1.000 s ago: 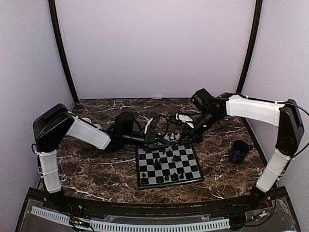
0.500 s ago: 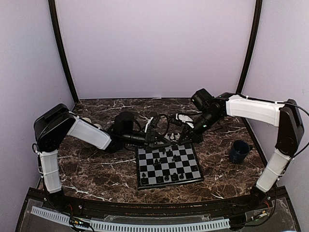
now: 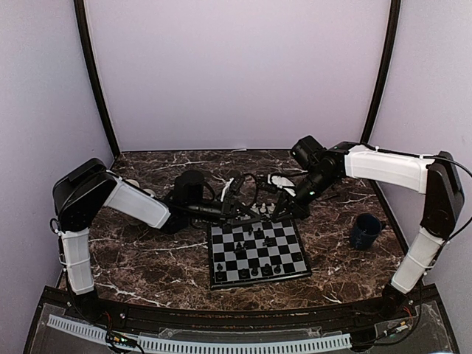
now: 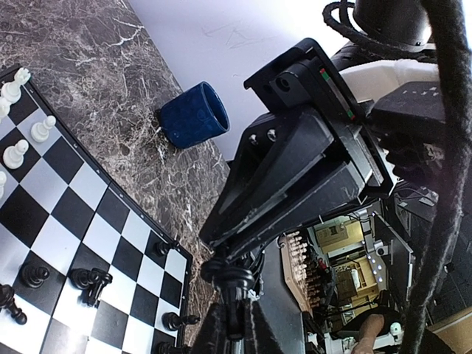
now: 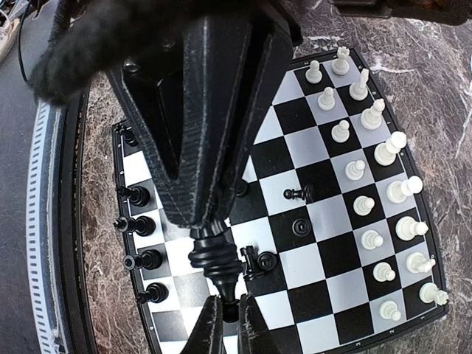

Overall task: Set up the chess pieces on the board
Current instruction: Pick up the knight from the chess pile, then place the pawn at b7.

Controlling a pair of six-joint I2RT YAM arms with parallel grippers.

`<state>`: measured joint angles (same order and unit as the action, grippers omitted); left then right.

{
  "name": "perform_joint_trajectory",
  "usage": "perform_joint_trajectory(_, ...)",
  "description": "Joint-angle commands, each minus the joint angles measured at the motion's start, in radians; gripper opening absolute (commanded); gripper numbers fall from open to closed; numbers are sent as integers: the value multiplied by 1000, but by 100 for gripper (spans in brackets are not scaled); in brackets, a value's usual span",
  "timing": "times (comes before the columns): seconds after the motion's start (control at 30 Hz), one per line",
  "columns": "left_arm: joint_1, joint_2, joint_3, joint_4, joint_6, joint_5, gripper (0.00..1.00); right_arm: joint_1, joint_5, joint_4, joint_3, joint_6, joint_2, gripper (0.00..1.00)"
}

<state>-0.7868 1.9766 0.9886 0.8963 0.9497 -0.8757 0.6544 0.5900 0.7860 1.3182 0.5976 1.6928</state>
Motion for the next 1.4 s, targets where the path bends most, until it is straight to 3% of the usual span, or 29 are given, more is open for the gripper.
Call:
perform_joint_trajectory(0.0, 21, -36, -9, -5, -33, 2, 1, 6, -23, -11, -20, 10, -10, 8)
perform_joint_trajectory(0.1, 27, -99, -3, -178, -158, 22, 0, -3, -55, 2, -49, 19, -19, 8)
perform_joint_trajectory(0.2, 24, -186, 46, -531, -371, 77, 0, -5, -137, 57, -47, 64, -19, 8)
perform_joint_trajectory(0.37, 22, -317, 103, -979, -663, 247, 0, 1, -310, 145, -19, 143, -15, 8)
perform_joint_trajectory(0.5, 15, -391, 116, -1189, -794, 376, 0, 51, -430, 209, -3, 191, 2, 8)
perform_joint_trajectory(0.6, 15, -433, 103, -1227, -797, 414, 1, 112, -535, 229, -11, 211, 16, 8)
perform_joint_trajectory(1.03, 15, -516, -1, -1110, -717, 449, 1, 331, -839, 260, 3, 216, 87, 9)
perform_joint_trajectory(1.37, 15, -531, -37, -1070, -707, 457, 1, 386, -851, 301, 30, 191, 140, 11)
